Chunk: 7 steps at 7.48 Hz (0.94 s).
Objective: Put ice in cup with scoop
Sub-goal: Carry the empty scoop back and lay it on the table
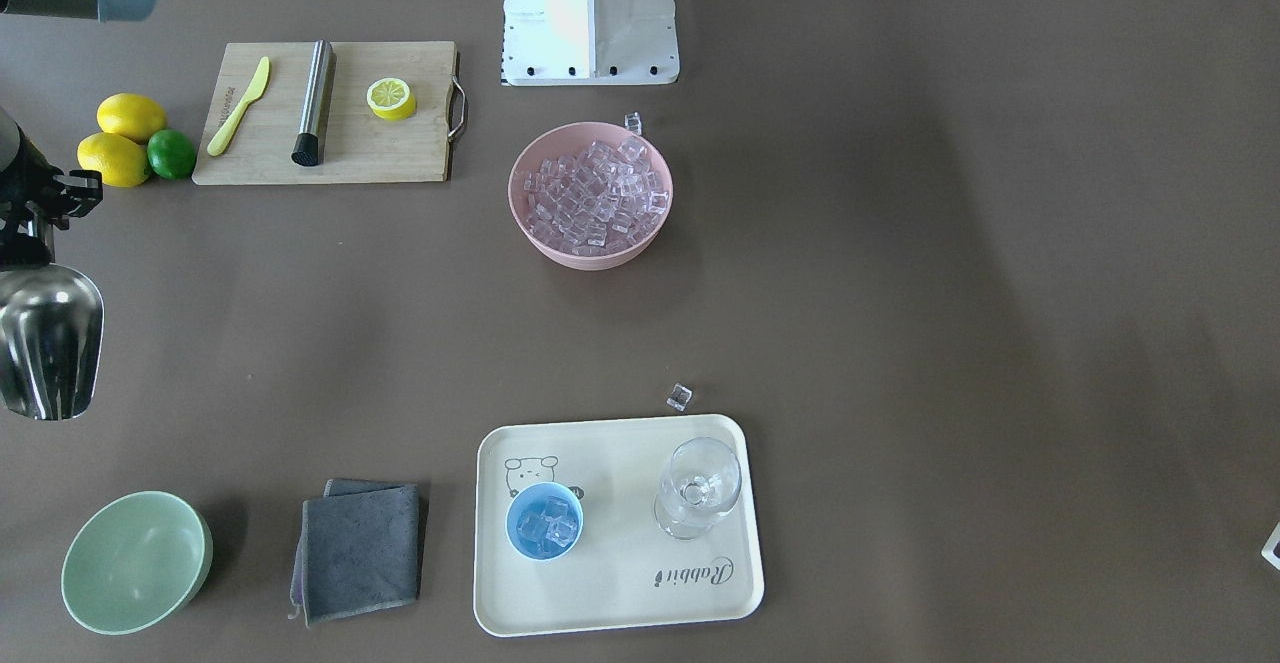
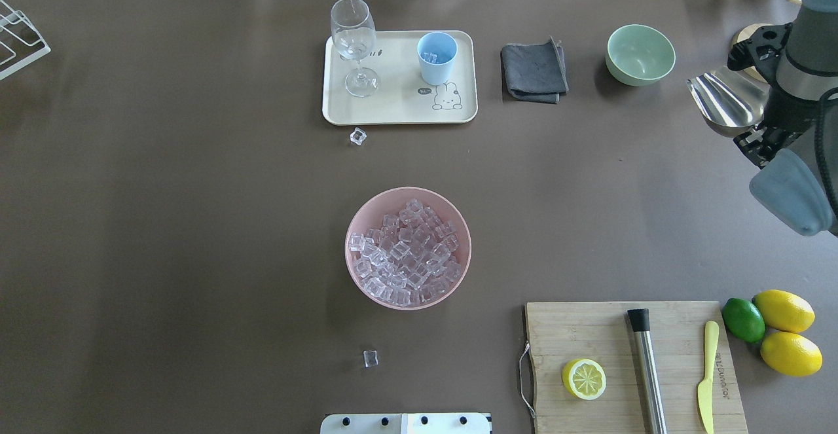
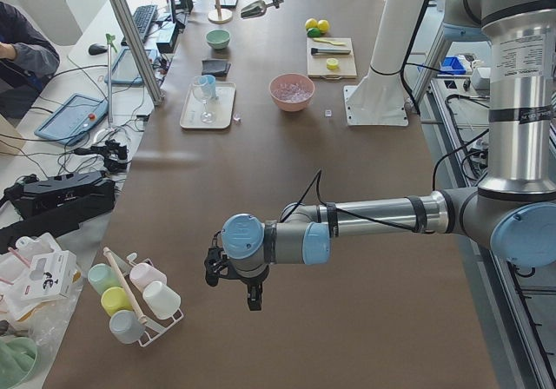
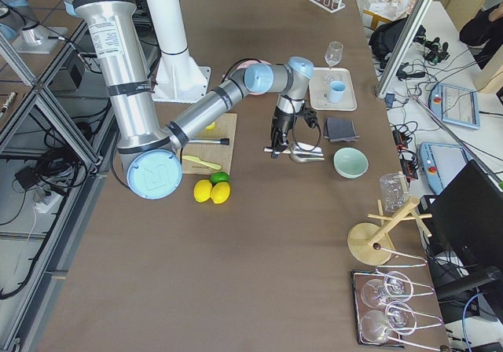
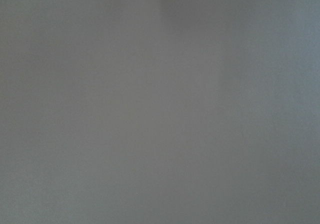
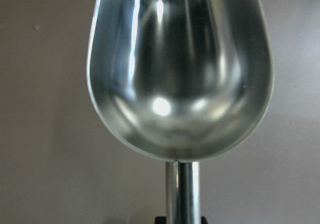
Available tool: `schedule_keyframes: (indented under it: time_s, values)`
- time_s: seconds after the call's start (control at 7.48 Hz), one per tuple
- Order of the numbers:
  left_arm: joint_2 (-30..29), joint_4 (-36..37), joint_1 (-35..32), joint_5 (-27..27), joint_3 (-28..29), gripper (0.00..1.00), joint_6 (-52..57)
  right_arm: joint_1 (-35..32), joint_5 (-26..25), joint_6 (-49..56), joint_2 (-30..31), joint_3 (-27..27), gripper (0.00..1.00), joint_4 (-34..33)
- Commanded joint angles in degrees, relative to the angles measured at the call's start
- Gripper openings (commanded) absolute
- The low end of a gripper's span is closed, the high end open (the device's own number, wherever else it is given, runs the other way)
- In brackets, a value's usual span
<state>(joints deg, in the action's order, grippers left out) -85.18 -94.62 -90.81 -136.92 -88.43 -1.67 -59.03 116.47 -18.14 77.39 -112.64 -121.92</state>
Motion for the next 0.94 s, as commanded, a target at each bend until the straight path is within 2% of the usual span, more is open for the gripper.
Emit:
schedule_keyframes:
  time_s: [0.0, 0.27, 0.8]
  values:
    - [-0.16, 0.05, 0.19, 0.07, 0.28, 0.98, 0.18, 0.23, 2.26, -9.43, 4.97, 6.69, 0.00, 14.22]
    - [-0.08, 0.05, 0.10, 0.07, 0.19, 0.98, 0.27, 1.71, 4.28, -13.84, 4.87, 7.35, 0.00, 15.84]
    - [-0.08, 0.05, -0.07, 0.07, 0.19, 0.98, 0.27, 8.04, 4.38, -18.22, 5.23, 8.13, 0.00, 16.10]
